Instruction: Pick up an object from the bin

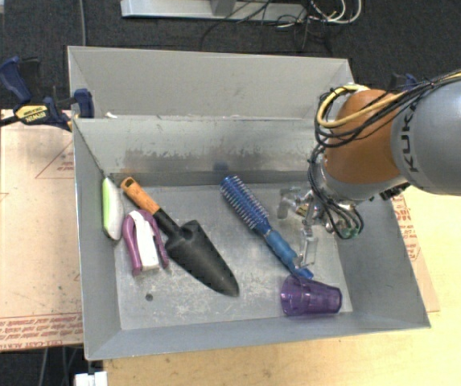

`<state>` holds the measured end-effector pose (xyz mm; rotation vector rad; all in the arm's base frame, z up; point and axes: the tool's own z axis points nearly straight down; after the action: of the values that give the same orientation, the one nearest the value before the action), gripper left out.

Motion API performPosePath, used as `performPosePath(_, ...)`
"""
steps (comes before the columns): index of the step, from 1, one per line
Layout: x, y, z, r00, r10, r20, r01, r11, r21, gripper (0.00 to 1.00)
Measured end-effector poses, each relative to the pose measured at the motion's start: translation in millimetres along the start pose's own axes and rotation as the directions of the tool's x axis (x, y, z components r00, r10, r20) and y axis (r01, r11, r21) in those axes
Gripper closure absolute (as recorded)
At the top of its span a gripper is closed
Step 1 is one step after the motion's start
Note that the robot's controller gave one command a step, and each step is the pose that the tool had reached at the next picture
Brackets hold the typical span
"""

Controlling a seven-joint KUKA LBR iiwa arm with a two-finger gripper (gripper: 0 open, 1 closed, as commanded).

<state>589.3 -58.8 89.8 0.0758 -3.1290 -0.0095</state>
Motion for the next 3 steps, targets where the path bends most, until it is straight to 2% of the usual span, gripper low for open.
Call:
performPosePath(1,-14.2,25.9,12.3,0.991,-0.135,0.01,0.135,0.991,0.008,0.0)
performPosePath(2,8.8,79.7,20.8,0.973,-0.23,0.003,0.23,0.973,-0.001,1.0)
performPosePath(3,8.8,79.8,20.8,0.973,-0.231,0.003,0.231,0.973,-0.001,1.0)
